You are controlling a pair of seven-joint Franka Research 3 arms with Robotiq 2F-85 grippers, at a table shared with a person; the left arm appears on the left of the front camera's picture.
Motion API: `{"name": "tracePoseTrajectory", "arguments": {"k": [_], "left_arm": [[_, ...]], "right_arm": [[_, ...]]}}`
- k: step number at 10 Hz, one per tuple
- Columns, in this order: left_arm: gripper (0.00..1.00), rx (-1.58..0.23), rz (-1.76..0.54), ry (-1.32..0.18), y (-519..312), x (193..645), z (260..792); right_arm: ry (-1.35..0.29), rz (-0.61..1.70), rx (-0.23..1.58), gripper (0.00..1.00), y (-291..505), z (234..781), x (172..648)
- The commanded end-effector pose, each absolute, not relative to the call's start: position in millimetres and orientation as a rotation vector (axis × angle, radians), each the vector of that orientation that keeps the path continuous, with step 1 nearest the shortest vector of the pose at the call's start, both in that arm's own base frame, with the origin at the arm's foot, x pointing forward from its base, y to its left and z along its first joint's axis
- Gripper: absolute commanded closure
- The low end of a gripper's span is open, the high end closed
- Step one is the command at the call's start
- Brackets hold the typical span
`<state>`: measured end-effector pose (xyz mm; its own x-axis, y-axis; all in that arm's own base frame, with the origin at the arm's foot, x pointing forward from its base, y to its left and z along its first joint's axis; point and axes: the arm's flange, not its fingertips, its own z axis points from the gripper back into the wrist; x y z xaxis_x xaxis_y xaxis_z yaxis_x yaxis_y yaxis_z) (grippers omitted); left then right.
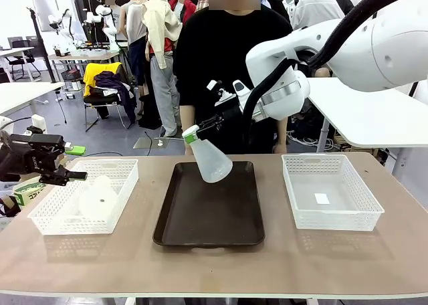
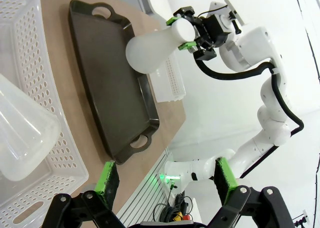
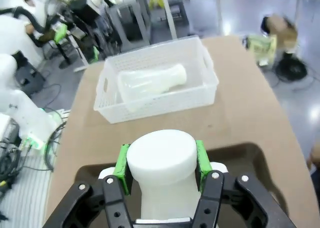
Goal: Prepare the laboratory tools.
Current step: Place the picked Big flask upright in the Handle tray as instructed by the person.
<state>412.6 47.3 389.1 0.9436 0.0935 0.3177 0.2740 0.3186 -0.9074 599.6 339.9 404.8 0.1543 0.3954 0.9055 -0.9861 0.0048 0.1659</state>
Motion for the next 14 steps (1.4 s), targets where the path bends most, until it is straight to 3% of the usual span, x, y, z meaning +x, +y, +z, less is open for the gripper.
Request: {"name": "tracePoseTrajectory", "arguments": {"k": [1,5,14], "left_arm": [[0.0,-1.262,-0.123,-0.346,48.4,412.1,390.9],[0.0,-1.262,-0.123,-0.346,48.4,412.1,390.9],[0.0,-1.262,-0.123,-0.346,48.4,412.1,390.9]], "right_arm": [[-0.883,1.316,1.02,1.0,337.1,394.0,597.9],[-1.056,1.182,1.098,1.0,337.5,374.2,618.9],[-1.05,1.053,1.283,1.0,332.5,330.7,651.4]]}}
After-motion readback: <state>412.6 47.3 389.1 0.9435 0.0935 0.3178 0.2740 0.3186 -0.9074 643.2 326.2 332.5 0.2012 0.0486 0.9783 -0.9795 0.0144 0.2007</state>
